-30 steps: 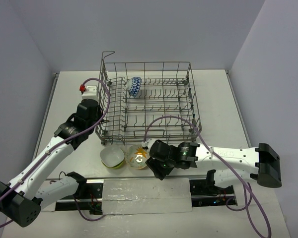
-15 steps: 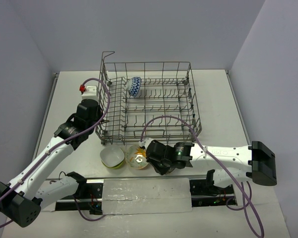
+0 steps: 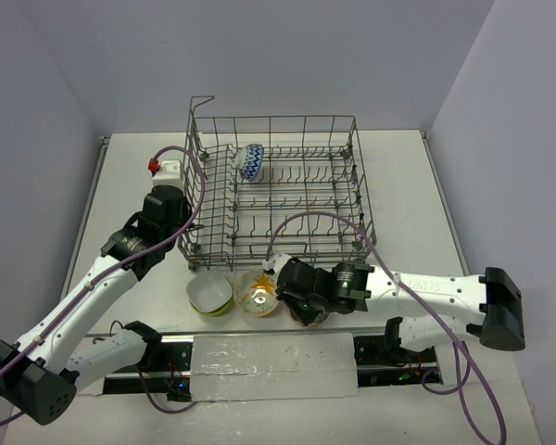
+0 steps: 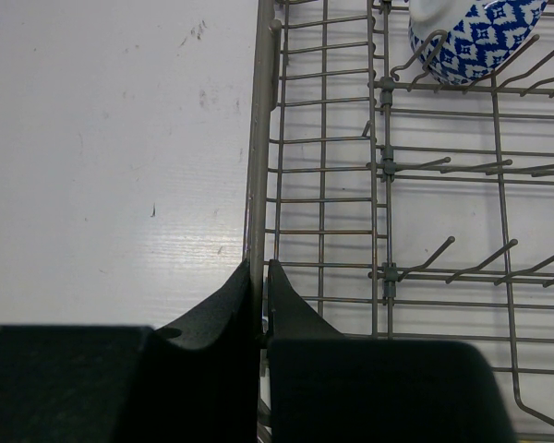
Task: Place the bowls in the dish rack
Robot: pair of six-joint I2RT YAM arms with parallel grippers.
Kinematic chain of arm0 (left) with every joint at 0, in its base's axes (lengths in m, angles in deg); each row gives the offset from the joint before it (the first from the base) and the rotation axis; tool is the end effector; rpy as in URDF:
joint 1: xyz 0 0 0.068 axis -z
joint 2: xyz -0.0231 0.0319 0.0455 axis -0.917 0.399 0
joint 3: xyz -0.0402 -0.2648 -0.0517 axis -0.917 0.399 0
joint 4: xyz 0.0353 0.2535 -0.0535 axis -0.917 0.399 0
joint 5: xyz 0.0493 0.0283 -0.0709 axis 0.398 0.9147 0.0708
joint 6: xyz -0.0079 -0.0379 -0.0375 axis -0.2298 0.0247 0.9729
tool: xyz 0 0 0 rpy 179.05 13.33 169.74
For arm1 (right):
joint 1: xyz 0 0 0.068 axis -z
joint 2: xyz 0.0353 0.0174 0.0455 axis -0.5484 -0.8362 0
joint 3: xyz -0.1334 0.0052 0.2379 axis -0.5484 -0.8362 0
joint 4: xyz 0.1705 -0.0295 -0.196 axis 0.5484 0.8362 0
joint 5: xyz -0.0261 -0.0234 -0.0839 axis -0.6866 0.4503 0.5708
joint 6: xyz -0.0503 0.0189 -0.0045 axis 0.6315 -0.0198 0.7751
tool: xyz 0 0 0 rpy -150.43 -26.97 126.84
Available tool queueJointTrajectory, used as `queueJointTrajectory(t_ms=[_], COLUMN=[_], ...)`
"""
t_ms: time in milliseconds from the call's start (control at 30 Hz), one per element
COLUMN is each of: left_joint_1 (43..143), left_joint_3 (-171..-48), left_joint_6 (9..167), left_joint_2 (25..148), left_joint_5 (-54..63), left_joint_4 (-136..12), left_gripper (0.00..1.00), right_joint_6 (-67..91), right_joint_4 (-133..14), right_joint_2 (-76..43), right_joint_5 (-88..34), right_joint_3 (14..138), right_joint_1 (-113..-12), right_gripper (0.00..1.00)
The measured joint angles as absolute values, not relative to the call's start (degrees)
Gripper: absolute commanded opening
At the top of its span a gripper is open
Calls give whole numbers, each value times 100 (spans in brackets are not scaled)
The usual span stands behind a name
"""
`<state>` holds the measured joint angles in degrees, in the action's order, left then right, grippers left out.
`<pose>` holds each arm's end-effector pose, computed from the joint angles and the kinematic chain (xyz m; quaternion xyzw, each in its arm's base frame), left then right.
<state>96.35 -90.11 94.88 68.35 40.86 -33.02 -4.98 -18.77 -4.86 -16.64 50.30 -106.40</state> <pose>0.1952 -0.0928 0.3222 -0.0365 0.8526 -0.0031 0.5213 0.0685 0.2206 0.2404 -0.3990 0.8809 0.1752 0.1848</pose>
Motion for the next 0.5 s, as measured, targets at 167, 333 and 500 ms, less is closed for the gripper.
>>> queueJointTrajectory(t_ms=[167,333,500], left_joint_1=[9635,9635,9635], left_joint_3=[-9011,-9011,-9011], left_joint_6=[9488,9490,9488], left_joint_2=[6835,6832,6832], left_joint_5=[4086,4086,4084], left_joint_4=[-3304,-3302,-3302], left_gripper=[0,0,0], right_joint_6=[-494,-489,-474], right_joint_4=[-1687,-1707,-1840], right_joint_2=[113,674,919], right_joint_5=[-1760,-1983,-2551], right_joint_3=[5262,5505,5537], right_joint_1=[-10640,-10640,-10640], right_gripper=[0,0,0])
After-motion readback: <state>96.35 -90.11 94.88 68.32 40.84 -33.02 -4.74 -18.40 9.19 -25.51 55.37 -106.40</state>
